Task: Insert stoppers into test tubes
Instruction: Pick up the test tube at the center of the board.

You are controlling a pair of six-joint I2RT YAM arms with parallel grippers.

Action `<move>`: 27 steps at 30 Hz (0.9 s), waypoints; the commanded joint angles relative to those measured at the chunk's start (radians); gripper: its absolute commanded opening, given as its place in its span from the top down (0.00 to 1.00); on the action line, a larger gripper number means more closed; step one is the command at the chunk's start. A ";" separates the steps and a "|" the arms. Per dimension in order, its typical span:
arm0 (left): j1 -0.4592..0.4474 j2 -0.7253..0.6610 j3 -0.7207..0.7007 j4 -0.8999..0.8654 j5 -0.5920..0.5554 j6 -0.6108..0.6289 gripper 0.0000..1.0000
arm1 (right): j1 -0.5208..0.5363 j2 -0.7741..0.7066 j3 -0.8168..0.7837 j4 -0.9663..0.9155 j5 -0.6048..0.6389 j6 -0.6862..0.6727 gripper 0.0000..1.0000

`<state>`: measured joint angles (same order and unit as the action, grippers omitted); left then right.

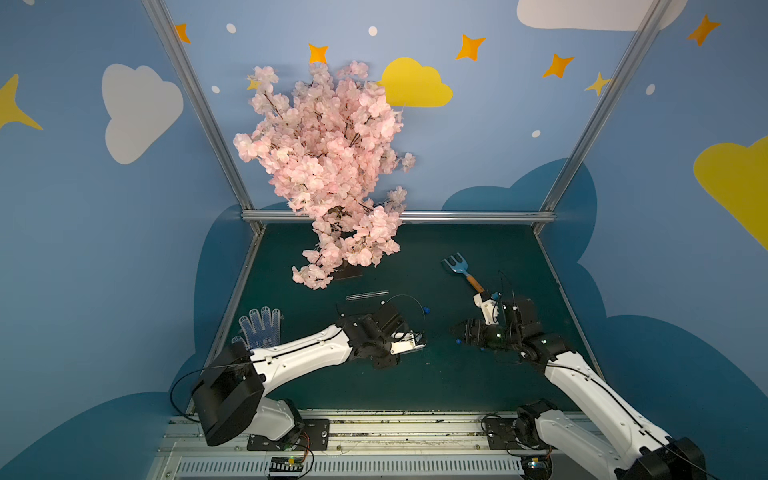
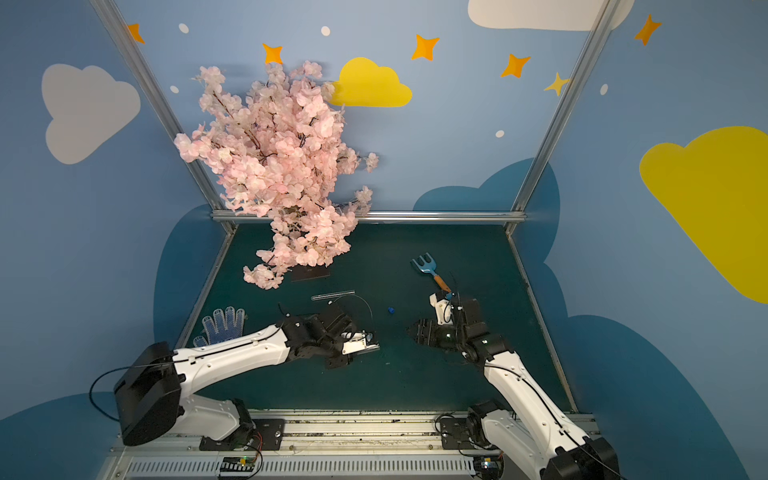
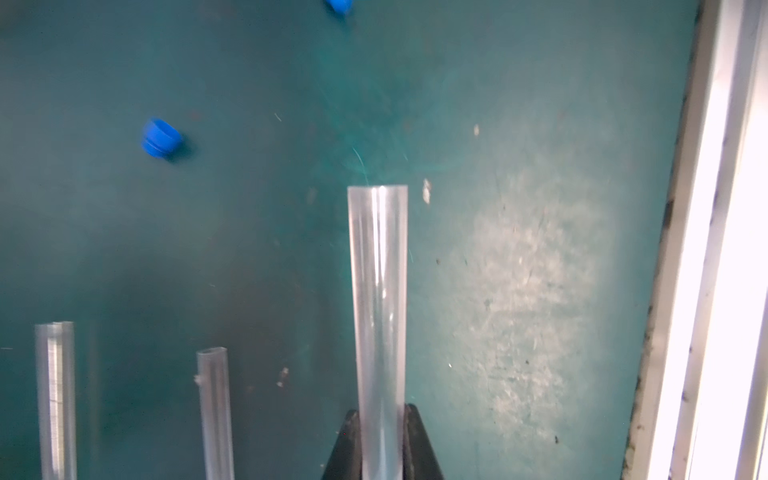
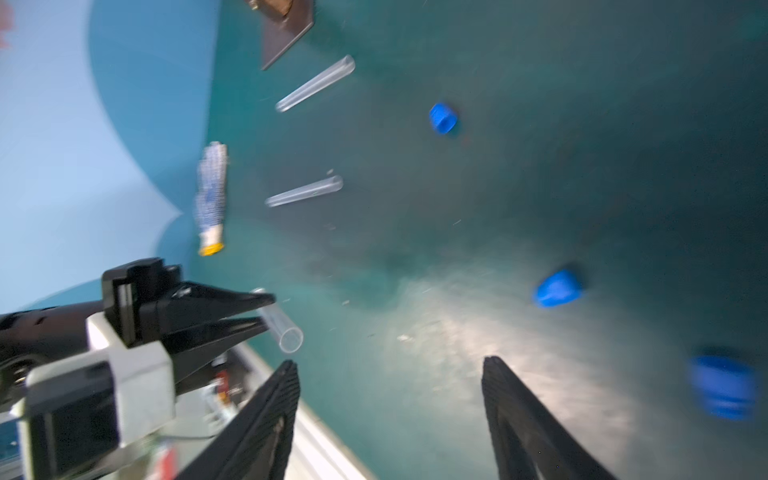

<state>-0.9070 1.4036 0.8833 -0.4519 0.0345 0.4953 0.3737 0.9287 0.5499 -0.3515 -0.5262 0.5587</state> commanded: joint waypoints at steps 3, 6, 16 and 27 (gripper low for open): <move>0.013 -0.031 -0.017 0.080 0.063 -0.044 0.89 | 0.065 0.057 -0.019 0.197 -0.241 0.220 0.28; 0.013 -0.042 -0.020 0.096 0.077 -0.048 0.89 | 0.099 0.111 0.000 0.216 -0.261 0.222 0.25; 0.013 -0.060 -0.025 0.120 0.113 -0.052 0.89 | 0.161 0.251 0.036 0.329 -0.290 0.271 0.44; 0.013 -0.063 -0.037 0.151 0.112 -0.033 0.89 | 0.191 0.338 0.075 0.385 -0.344 0.293 0.65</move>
<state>-0.8967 1.3415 0.8467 -0.3111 0.1356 0.4488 0.5560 1.2579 0.5930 0.0067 -0.8421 0.8486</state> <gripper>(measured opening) 0.146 0.360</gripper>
